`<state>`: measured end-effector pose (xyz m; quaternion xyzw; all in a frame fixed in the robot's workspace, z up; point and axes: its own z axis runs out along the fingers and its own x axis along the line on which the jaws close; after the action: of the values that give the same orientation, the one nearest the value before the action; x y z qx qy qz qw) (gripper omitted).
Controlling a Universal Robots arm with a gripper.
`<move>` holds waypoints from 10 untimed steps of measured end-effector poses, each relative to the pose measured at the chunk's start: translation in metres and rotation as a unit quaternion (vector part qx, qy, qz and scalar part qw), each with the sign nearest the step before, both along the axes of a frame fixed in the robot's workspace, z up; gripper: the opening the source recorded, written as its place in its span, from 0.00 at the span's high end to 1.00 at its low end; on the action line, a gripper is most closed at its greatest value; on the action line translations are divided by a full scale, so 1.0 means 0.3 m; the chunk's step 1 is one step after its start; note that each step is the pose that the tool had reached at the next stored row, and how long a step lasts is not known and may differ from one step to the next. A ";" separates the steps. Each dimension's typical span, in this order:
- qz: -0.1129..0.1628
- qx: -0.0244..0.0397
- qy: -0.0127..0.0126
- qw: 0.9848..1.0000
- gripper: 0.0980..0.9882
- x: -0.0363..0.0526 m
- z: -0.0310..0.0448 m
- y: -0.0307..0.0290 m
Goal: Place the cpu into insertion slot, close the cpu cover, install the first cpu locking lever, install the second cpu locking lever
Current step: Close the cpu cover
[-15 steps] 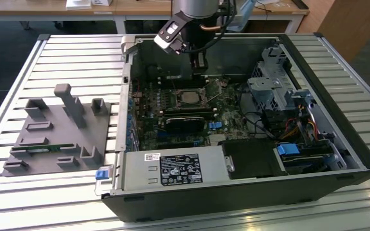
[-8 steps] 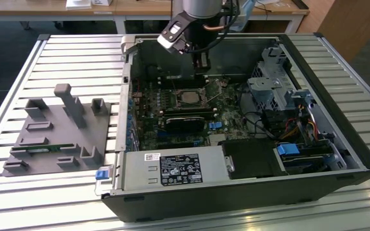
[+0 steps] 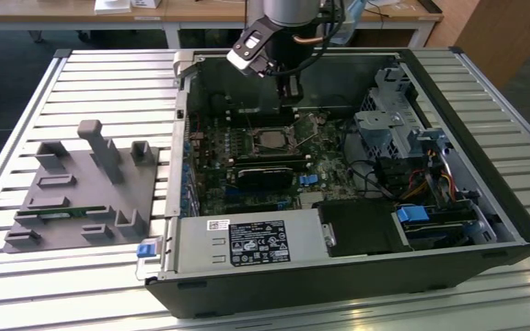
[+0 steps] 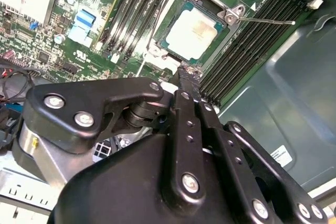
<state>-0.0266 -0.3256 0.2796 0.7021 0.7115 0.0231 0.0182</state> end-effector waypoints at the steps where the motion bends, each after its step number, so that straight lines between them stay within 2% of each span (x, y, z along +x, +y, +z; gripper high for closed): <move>1: 0.000 0.000 0.000 1.000 0.99 0.001 0.000 0.000; 10: 0.000 0.000 0.000 1.000 0.99 0.013 0.000 0.000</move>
<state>-0.0228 -0.3256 0.2796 0.7021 0.7115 0.0231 0.0182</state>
